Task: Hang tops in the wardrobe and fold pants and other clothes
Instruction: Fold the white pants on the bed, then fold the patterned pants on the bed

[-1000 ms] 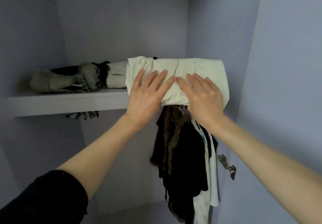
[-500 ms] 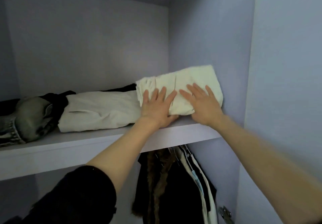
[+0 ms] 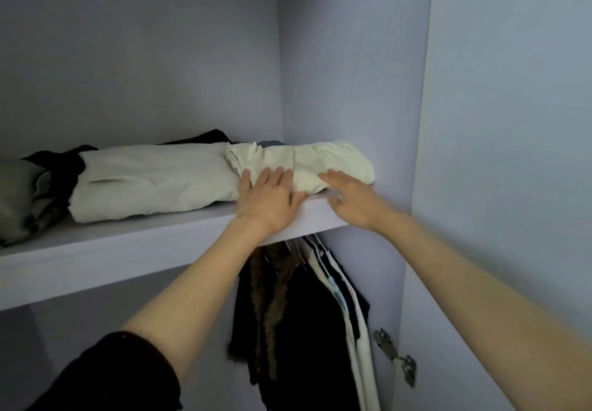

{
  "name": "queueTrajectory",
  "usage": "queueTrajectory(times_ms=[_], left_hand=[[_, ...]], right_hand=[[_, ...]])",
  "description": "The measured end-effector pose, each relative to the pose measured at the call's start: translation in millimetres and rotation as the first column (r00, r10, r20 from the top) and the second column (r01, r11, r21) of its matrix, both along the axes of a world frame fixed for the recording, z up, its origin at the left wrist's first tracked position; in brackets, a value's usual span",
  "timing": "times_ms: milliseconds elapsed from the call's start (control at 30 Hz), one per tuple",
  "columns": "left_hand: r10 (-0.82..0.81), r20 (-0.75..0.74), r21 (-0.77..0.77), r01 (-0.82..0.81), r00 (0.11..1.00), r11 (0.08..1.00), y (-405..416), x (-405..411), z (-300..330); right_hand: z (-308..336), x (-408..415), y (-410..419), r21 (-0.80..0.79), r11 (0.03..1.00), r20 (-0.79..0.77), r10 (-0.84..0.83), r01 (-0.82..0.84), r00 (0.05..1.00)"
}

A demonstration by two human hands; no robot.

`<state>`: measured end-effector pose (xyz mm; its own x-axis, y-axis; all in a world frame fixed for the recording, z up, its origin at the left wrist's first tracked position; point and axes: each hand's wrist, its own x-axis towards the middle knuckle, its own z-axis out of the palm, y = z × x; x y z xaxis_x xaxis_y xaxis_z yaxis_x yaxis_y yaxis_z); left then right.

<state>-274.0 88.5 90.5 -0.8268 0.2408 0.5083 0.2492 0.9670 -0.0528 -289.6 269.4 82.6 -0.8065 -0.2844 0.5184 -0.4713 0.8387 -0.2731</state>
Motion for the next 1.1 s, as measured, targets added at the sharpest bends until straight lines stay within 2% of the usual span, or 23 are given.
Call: queueTrajectory(times_ms=[100,167,267,367,500,633,733,867,1000,1100], left_hand=[[-0.187,-0.156,0.036,0.195,0.97,0.98,1,38,-38],[-0.288,-0.161,0.081,0.304,0.944,0.949,6,64,-70],[-0.385,0.005,0.209,0.375,0.923,0.903,17,103,-120],[-0.398,0.219,0.292,0.33,0.891,0.898,24,139,-172],[-0.51,0.416,0.402,0.351,0.753,0.846,44,197,-240],[-0.615,0.543,0.448,0.422,0.572,0.788,86,249,-294],[-0.713,0.595,0.492,0.533,0.372,0.688,126,295,-329],[-0.77,0.624,0.501,0.688,0.133,0.525,178,358,-359],[-0.76,0.642,0.514,0.791,-0.099,0.331,233,434,-371],[-0.75,0.628,0.533,0.817,-0.208,0.22,271,489,-374]], right_hand=[[-31,49,3,-0.011,1.0,-0.017,0.025,-0.025,1.0],[-61,81,3,0.006,1.0,0.007,0.027,-0.027,1.0],[-112,129,8,0.004,1.0,0.132,-0.016,0.016,0.991],[-165,177,19,-0.005,0.995,0.278,-0.098,0.104,0.956],[-244,275,47,0.036,0.969,0.472,-0.232,0.244,0.85],[-297,371,82,0.067,0.894,0.559,-0.401,0.442,0.726],[-323,448,101,0.021,0.768,0.626,-0.509,0.64,0.591],[-344,554,116,-0.007,0.528,0.674,-0.625,0.849,0.394],[-350,658,130,-0.011,0.27,0.696,-0.689,0.963,0.201],[-353,723,140,0.007,0.117,0.692,-0.718,0.993,0.08]])
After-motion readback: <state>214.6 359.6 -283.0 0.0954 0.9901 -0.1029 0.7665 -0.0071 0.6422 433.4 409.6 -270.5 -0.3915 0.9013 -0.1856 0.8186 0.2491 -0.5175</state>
